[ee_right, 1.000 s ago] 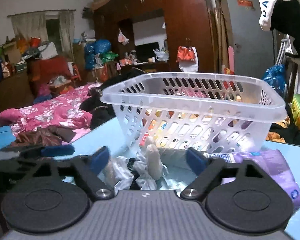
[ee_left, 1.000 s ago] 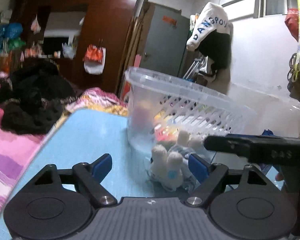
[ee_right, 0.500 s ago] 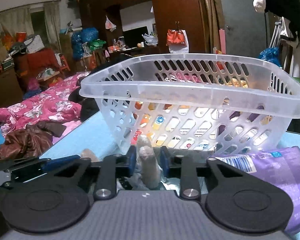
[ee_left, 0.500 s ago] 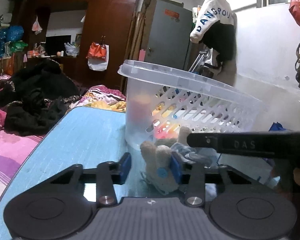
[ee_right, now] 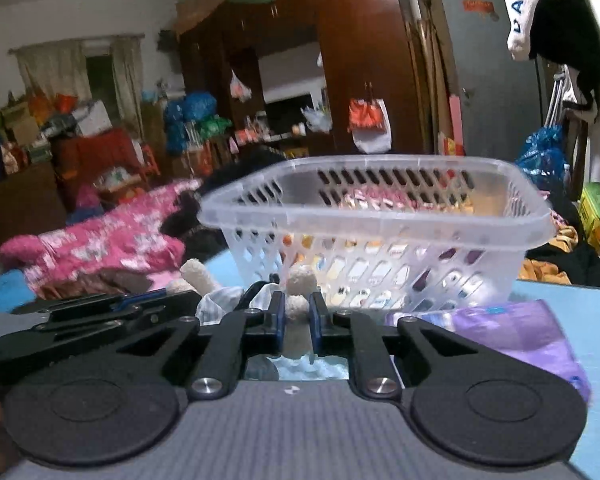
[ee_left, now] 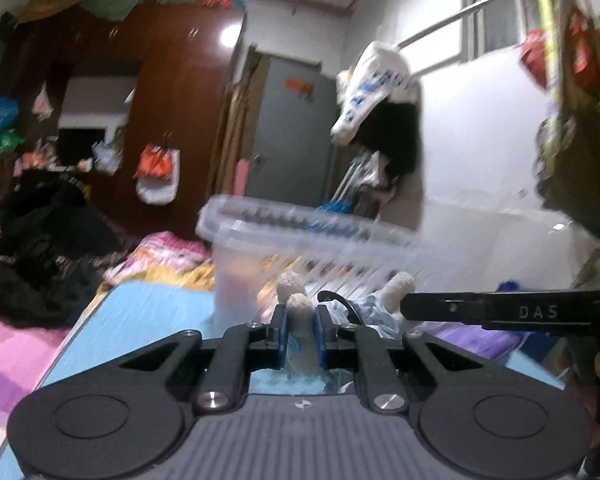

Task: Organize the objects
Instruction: 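Lift the plush bunny with both tools toward the basket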

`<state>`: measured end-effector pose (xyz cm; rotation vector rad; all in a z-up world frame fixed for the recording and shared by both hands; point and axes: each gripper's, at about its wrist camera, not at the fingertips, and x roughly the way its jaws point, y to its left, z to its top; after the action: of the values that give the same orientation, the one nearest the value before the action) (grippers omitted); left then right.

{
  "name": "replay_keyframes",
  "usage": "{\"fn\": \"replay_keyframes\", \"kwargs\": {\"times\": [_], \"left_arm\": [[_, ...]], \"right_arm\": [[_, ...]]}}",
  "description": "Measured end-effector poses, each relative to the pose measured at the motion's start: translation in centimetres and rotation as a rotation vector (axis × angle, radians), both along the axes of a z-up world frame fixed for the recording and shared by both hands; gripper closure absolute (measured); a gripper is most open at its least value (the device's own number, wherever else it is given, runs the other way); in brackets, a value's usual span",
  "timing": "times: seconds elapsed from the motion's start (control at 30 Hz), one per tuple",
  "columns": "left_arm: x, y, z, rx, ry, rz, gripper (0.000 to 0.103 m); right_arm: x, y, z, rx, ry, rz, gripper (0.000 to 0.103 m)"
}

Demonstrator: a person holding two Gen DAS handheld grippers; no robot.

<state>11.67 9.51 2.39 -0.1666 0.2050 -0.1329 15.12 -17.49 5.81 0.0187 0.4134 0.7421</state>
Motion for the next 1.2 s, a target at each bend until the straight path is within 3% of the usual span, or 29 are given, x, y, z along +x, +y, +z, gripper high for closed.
{"fn": "replay_keyframes", "kwargs": {"times": [0.27, 0.63, 0.87, 1.2], "left_arm": [[-2.5, -1.0, 3.1, -0.021, -0.133, -0.096, 0.086], [1.3, -2.7, 7.8, 0.020, -0.141, -0.135, 0.086], [7.5, -3.2, 10.6, 0.068, -0.083, -0.107, 0.086], [14.9, -3.7, 8.0, 0.094, 0.046, -0.062, 0.086]], "right_arm": [[-2.2, -3.3, 3.7, 0.115, -0.114, 0.010, 0.088], [-0.6, -3.9, 7.3, 0.134, -0.191, -0.021, 0.089], [5.0, -1.6, 9.7, 0.082, -0.186, -0.097, 0.089], [11.8, -0.2, 6.7, 0.084, -0.082, -0.197, 0.090]]}}
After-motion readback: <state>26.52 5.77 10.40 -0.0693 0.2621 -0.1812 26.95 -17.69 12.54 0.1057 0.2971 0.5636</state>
